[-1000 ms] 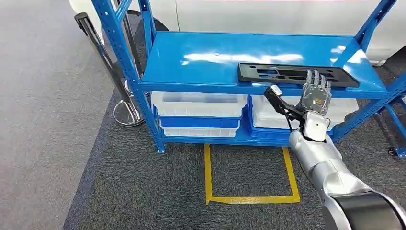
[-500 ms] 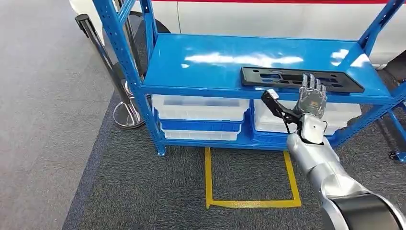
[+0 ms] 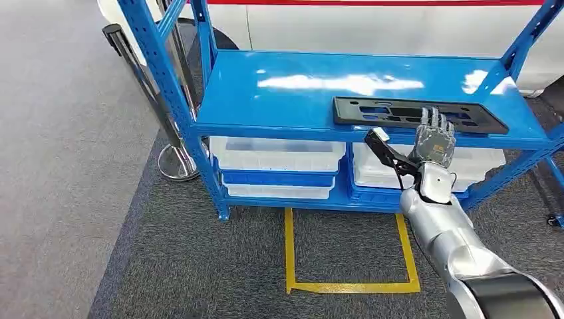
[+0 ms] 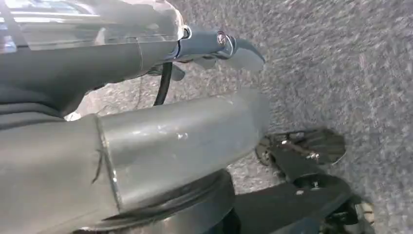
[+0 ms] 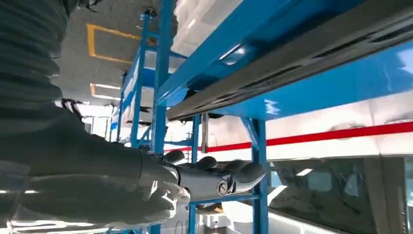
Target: Take the parts from the cabinet and place them on the table.
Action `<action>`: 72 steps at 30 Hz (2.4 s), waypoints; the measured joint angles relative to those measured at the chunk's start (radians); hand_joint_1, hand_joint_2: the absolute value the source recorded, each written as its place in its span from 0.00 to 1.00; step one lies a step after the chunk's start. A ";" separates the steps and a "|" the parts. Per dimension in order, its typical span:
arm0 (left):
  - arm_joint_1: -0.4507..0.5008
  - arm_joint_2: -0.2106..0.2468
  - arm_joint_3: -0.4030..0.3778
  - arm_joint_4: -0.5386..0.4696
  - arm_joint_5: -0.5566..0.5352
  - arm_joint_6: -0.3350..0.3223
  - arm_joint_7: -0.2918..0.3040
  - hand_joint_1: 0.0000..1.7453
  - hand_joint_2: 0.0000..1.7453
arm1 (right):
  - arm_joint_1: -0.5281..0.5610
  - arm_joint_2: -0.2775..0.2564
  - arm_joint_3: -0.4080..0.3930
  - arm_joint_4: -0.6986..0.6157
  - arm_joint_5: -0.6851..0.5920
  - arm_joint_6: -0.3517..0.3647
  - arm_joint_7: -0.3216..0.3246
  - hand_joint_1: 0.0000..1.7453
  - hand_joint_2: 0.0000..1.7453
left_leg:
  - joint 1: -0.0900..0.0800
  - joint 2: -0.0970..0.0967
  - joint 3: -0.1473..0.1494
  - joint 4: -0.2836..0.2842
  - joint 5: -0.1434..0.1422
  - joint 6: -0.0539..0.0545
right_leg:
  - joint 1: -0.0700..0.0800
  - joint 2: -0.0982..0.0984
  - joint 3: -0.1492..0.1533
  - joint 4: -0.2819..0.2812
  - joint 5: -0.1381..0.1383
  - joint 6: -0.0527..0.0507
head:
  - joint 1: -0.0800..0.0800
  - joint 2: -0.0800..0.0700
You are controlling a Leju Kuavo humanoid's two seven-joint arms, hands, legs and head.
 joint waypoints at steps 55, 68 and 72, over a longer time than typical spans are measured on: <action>0.000 -0.003 0.000 0.003 -0.008 -0.005 -0.010 0.00 0.00 | 0.047 0.019 -0.021 0.001 0.073 0.030 -0.138 0.00 1.00 | 0.009 0.001 -0.003 -0.009 0.023 0.035 | -0.002 -0.001 -0.080 0.149 -0.025 0.033 | 0.012 0.000; 0.001 -0.003 0.000 0.003 -0.011 -0.011 -0.014 0.00 0.00 | 0.081 0.084 0.011 0.001 0.112 0.043 -0.197 0.00 1.00 | 0.008 0.005 -0.165 0.316 -0.117 -0.015 | 0.005 0.001 0.018 -0.005 -0.011 -0.021 | 0.010 0.000; 0.001 -0.002 0.000 0.003 -0.011 -0.013 -0.015 0.00 0.00 | 0.088 0.101 0.023 0.001 0.120 0.049 -0.201 0.00 1.00 | 0.007 0.004 -0.056 0.030 0.053 0.002 | 0.005 0.007 0.038 0.003 -0.034 -0.012 | 0.010 0.000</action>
